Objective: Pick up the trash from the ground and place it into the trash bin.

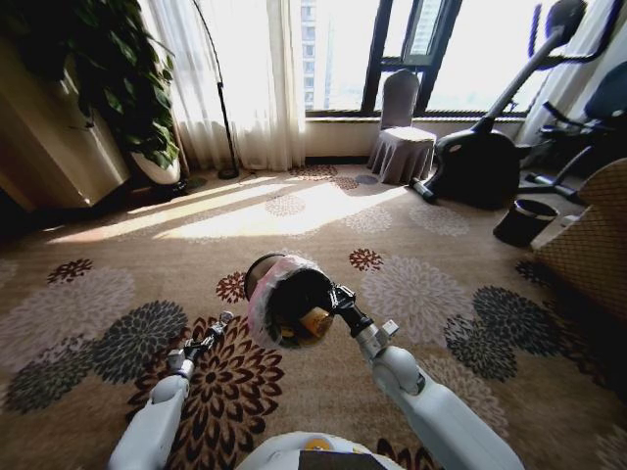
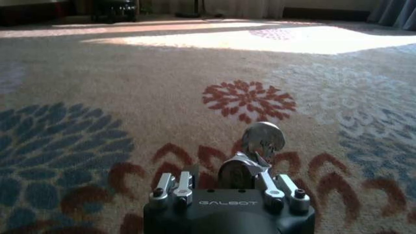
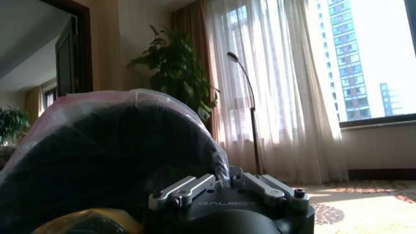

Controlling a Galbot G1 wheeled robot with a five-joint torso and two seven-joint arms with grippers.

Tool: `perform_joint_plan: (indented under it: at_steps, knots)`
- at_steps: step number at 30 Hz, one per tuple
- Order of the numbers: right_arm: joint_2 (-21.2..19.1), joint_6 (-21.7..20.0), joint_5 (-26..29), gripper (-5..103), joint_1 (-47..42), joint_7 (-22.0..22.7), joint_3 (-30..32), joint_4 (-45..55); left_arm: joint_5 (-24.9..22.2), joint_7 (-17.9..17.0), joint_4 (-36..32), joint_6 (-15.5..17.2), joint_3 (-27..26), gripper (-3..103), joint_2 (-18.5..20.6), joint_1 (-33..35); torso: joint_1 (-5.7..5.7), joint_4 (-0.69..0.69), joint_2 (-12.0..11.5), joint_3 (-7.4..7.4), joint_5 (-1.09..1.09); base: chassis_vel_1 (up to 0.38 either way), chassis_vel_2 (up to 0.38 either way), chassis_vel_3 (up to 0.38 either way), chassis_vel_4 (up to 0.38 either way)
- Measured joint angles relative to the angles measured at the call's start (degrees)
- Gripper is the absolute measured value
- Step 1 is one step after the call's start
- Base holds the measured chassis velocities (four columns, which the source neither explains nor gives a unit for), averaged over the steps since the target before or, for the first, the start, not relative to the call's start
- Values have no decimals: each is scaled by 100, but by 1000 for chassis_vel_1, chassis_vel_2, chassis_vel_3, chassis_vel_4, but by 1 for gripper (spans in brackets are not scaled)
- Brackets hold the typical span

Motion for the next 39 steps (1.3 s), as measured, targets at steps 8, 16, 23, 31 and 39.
perform_joint_plan:
  at_steps: [8,16,23,31,39]
  knots:
    - [-16,0,3,0,8,0,8,-2,17,-13,42,-91,24,26,-54,-16,0,-1,1,0,0,0,0,0,0]
    - [-31,3,9,0,7,0,19,-30,28,-29,59,-177,26,6,-73,19,0,-1,1,0,0,0,0,0,0]
    - [2,18,12,0,35,0,2,-87,22,-76,17,-234,14,0,-61,58,0,-1,1,0,0,0,0,0,0]
    - [14,34,14,0,62,0,7,-125,98,-228,-201,-442,-15,0,-59,237,0,-1,1,0,-1,0,0,0,0]
    - [77,44,1,0,59,0,-1,-186,139,-150,-326,-569,-44,23,22,306,0,0,1,0,0,0,0,0,0]
